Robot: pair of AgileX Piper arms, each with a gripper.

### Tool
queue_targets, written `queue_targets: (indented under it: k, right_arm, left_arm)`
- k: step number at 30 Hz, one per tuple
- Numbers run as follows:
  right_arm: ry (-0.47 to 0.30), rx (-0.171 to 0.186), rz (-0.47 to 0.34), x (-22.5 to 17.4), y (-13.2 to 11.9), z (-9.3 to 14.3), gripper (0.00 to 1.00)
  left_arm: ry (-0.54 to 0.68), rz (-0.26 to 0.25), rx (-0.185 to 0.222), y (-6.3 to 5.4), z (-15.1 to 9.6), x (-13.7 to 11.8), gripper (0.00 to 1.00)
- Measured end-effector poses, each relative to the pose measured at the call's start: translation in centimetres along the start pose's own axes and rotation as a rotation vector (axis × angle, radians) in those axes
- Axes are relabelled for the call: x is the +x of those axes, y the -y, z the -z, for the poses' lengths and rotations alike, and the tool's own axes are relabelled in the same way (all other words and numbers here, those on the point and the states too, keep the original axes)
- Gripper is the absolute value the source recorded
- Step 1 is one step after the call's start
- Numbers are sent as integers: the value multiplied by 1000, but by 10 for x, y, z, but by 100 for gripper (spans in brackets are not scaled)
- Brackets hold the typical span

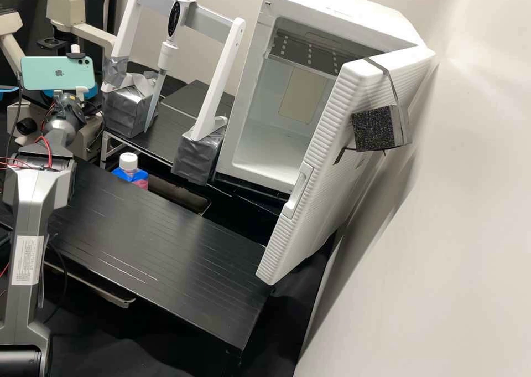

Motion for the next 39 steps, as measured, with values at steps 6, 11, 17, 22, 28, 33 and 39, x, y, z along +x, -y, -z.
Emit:
queue_targets:
  k: [6, 11, 17, 22, 28, 33, 39]
  right_arm:
    - [16, -3, 12, -11, -4, -1, 100]
    - [-24, -39, 22, -33, -12, 10, 100]
    - [-111, -45, -61, -87, -29, 33, 100]
    - [-211, -123, -220, -143, -36, 54, 100]
    - [-319, -164, -364, -217, -26, 74, 100]
    - [-274, -74, -479, -260, -8, 61, 100]
    - [-164, 43, -657, -298, 2, 29, 100]
  left_arm:
    - [0, 0, 0, 0, 0, 0, 100]
    - [0, 0, 0, 0, 0, 0, 100]
    - [0, 0, 0, 0, 0, 0, 100]
    - [0, 0, 0, 0, 0, 0, 100]
    - [0, 0, 0, 0, 0, 0, 100]
    - [0, 0, 0, 0, 0, 0, 100]
    - [0, 0, 0, 0, 0, 0, 100]
